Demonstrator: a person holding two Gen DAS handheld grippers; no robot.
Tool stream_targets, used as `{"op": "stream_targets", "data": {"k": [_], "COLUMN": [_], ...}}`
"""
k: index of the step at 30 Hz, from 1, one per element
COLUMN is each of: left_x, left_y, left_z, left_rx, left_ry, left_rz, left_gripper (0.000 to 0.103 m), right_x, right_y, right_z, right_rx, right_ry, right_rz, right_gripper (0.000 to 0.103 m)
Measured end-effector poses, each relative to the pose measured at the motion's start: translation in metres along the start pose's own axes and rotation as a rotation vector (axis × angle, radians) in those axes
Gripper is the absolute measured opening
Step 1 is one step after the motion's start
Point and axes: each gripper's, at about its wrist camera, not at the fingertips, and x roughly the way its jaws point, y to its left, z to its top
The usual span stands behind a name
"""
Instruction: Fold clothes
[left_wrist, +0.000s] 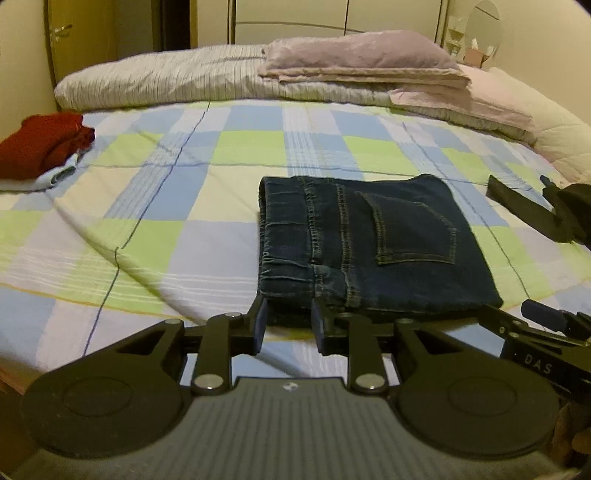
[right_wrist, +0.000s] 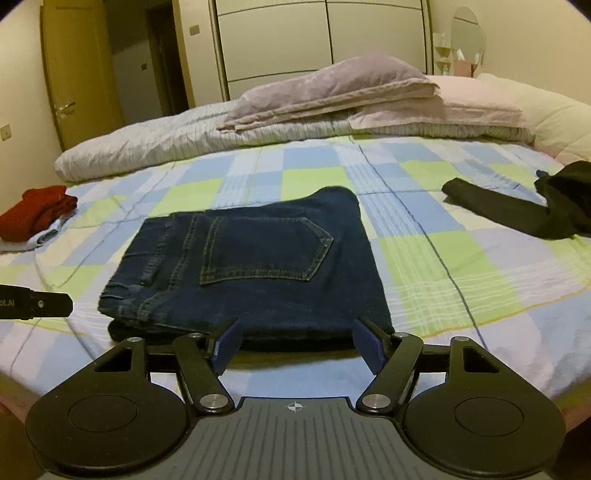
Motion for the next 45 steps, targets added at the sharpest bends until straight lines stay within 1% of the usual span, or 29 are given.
{"op": "stream_targets", "data": {"k": [5,7,11,17,21,24,29,33,35,38,39,40,43,44,45], "left_x": [-0.029,-0.041,-0.063,-0.089,-0.095,-0.095,-0.080,-0.059,-0.047,-0.024,-0.015,-0.006,0.028,0.041,0.055], "left_y": [-0.003,-0.002,-0.003,-0.004,0.000,0.006,0.026,0.038,0.044,0.054,0.057,0.058,0.053,0.050,0.047], "left_z": [-0.007,-0.009,-0.014,-0.026,-0.035,-0.041,-0.047,-0.044,-0.040,-0.027,-0.019,-0.012,0.020,0.031,0.042], "left_rx": [0.009,0.011,0.003,-0.028,-0.049,-0.049,-0.073,-0.086,-0.089,-0.084,-0.080,-0.073,-0.022,-0.002,0.020], "left_ry": [-0.041,-0.062,-0.097,-0.152,-0.148,-0.140,-0.107,-0.081,-0.077,-0.072,-0.075,-0.085,-0.119,-0.128,-0.135], "left_rz": [0.013,0.029,0.057,0.034,0.013,0.010,-0.019,-0.048,-0.072,-0.117,-0.132,-0.142,-0.178,-0.194,-0.214], "left_gripper": [0.022,0.025,0.025,0.026,0.026,0.025,0.025,0.024,0.024,0.017,0.011,0.010,0.009,0.009,0.009], "right_x": [-0.017,-0.022,-0.032,-0.041,-0.042,-0.037,-0.021,-0.011,-0.006,0.002,0.006,0.010,0.028,0.036,0.047], "right_y": [0.004,0.007,0.013,0.015,0.010,0.007,0.009,0.016,0.016,0.013,0.013,0.013,0.020,0.024,0.028], "right_z": [-0.005,-0.006,-0.007,-0.009,-0.014,-0.019,-0.031,-0.038,-0.037,-0.028,-0.022,-0.016,0.006,0.013,0.021], "right_rx": [0.017,0.017,0.009,-0.007,0.002,0.030,0.059,0.047,0.047,0.060,0.064,0.067,0.071,0.068,0.064], "right_ry": [-0.014,-0.022,-0.036,-0.043,-0.038,-0.027,0.031,0.067,0.060,0.028,0.015,0.002,-0.052,-0.069,-0.084], "right_rz": [0.016,0.029,0.063,0.103,0.110,0.106,0.095,0.079,0.063,0.046,0.049,0.052,0.062,0.063,0.063], "right_gripper": [0.070,0.070,0.070,0.070,0.070,0.070,0.070,0.070,0.070,0.070,0.070,0.070,0.069,0.065,0.047]}}
